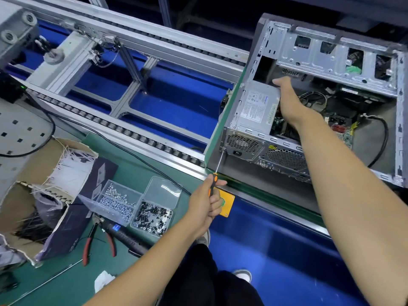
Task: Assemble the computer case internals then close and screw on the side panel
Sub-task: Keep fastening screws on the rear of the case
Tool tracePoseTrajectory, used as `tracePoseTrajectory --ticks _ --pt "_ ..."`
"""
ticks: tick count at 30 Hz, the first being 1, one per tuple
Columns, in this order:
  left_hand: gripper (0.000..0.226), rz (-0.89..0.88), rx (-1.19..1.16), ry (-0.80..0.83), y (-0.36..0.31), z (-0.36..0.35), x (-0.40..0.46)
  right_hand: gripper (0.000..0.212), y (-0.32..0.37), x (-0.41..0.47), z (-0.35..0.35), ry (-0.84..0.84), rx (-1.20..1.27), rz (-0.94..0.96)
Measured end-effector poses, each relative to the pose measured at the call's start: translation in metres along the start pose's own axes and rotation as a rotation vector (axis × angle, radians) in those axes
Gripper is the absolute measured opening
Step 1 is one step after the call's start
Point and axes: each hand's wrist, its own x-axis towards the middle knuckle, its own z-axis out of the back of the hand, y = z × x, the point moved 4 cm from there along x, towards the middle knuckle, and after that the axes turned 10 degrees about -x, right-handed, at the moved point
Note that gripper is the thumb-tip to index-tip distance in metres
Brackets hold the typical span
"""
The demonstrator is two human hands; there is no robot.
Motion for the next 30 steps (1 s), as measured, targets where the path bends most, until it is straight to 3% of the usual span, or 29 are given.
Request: tracePoseTrajectory --ticks 5,8,10,12,13,15,17,19,20,22,24,25,28,30 --pt "0.041 -0.202 0.227 -0.026 -0.006 0.000 0.001 0.043 0.002 0.002 0.002 0.039 -0.086 -0.032" --pt "0.037 -0.486 0.751 -0.168 -0.013 0.003 -0.002 0.041 0.002 0.002 0.001 0.048 -0.118 0.022" --pt "0.033 -0.580 1.102 -0.339 -0.010 0.004 -0.005 0.040 0.003 0.002 0.000 0.052 -0.114 0.048" --pt "0.032 -0.637 1.221 -0.429 -0.004 0.001 -0.007 0.039 0.003 0.002 0.000 0.055 -0.098 0.066" --pt "0.033 -0.640 1.118 -0.393 0.000 0.000 -0.006 0.039 0.003 0.002 0.000 0.055 -0.091 0.073" --pt "0.035 -0.518 0.633 -0.245 0.006 0.002 0.002 0.039 0.002 0.002 0.000 0.055 -0.078 0.077" --pt "0.030 -0.234 0.070 -0.106 0.011 0.005 0.012 0.040 0.002 0.004 -0.001 0.059 -0.069 0.080" --pt "0.021 0.042 -0.331 0.003 0.018 0.002 0.015 0.043 0.001 0.006 0.000 0.057 -0.067 0.082" --pt "0.018 0.127 -0.456 0.040 0.021 -0.001 0.016 0.043 0.002 0.007 0.000 0.056 -0.070 0.087" --pt "0.021 0.160 -0.487 0.053 0.022 -0.004 0.017 0.042 0.002 0.007 0.000 0.050 -0.066 0.094" --pt "0.030 -0.022 -0.244 -0.019 0.014 -0.001 0.018 0.041 0.001 0.008 0.000 0.047 -0.061 0.097" --pt "0.035 -0.194 -0.029 -0.093 0.005 0.001 0.017 0.041 0.001 0.008 0.000 0.052 -0.059 0.098" --pt "0.037 -0.713 0.810 -0.321 -0.013 0.005 0.005 0.040 0.002 0.009 -0.001 0.058 -0.045 0.097" --pt "0.035 -0.815 1.021 -0.429 -0.016 0.000 -0.003 0.040 0.003 0.008 -0.001 0.053 -0.044 0.104"
